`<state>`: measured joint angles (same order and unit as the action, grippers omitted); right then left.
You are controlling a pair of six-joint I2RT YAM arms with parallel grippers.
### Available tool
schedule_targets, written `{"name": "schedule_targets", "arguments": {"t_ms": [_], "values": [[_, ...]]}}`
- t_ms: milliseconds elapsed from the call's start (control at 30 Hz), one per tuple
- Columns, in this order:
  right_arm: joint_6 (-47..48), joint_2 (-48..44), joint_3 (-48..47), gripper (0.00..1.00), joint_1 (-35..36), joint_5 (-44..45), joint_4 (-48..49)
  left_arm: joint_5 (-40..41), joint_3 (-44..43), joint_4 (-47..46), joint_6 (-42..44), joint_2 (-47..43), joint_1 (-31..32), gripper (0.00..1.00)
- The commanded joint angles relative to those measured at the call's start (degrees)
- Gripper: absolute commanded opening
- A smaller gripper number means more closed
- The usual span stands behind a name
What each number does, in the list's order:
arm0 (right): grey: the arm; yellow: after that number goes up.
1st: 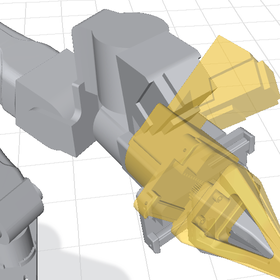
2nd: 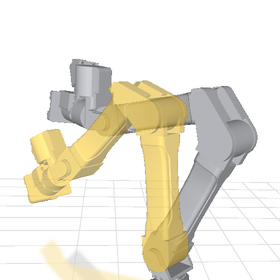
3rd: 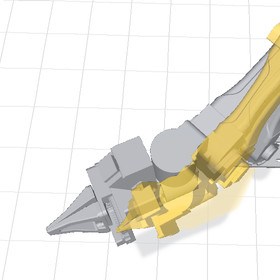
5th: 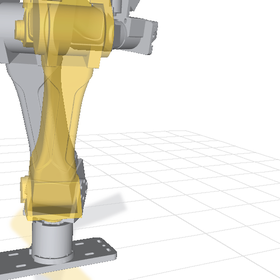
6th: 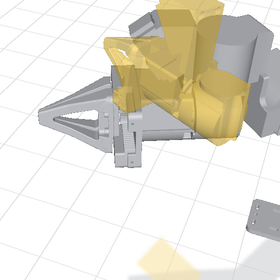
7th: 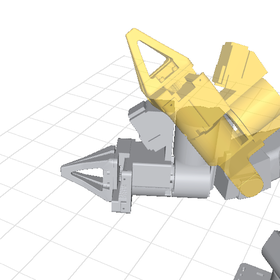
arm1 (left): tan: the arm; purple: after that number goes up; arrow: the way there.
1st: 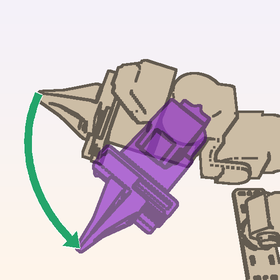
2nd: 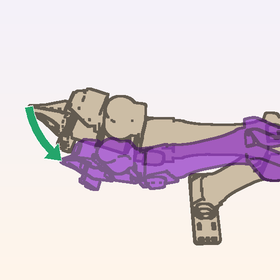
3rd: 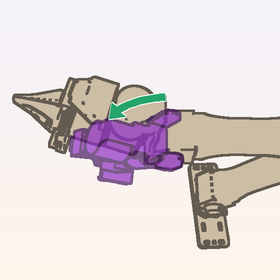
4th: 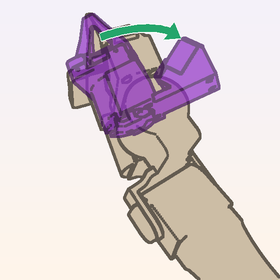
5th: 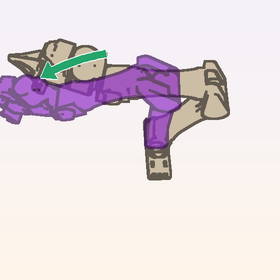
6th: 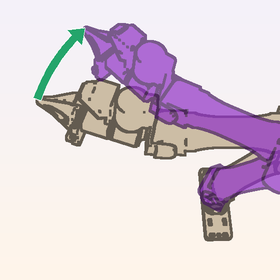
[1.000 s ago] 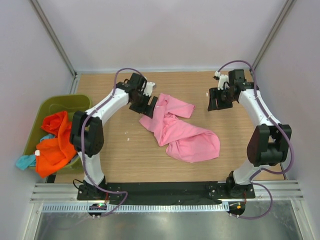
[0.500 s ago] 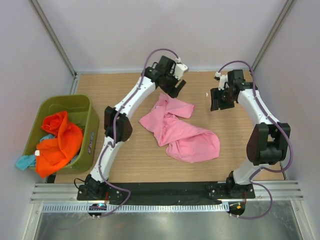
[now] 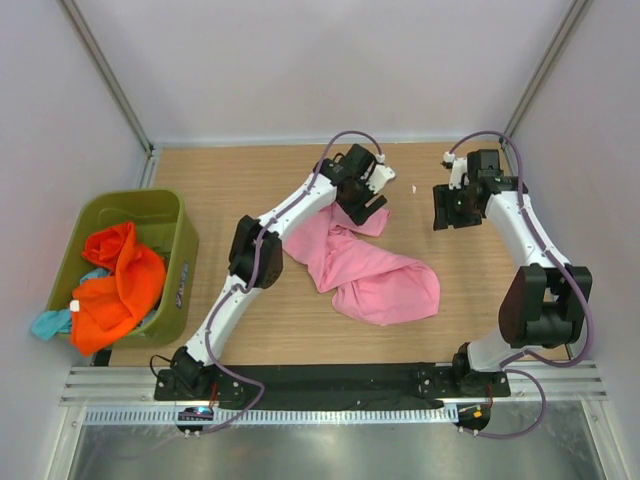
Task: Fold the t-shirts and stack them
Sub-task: Flatten the tshirt out
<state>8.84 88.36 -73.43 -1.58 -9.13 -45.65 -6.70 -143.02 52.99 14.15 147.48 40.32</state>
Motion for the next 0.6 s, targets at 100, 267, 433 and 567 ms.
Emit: {"name": "schedule_targets", "arguments": {"t_ms": [100, 267, 433, 567], "values": [[-0.23, -2.75, 0.57, 0.58, -0.88, -0.1, 0.74, 2.92, 1.34, -1.93, 1.93, 1.58, -0.5, 0.74], [-0.4, -2.75, 0.74, 0.58, -1.4, 0.16, 1.26, 3.36, 2.92, -0.88, 2.9, 1.93, -0.59, 0.59], [-0.93, -2.49, 0.13, 0.56, -1.58, -0.37, 1.26, 2.92, 4.15, -0.26, 2.55, 0.62, -0.59, 0.0], [-0.67, -2.4, -0.49, 0.53, -1.67, -0.37, 0.91, 2.74, 4.33, -0.43, 2.11, -3.76, -0.94, 0.0]]}}
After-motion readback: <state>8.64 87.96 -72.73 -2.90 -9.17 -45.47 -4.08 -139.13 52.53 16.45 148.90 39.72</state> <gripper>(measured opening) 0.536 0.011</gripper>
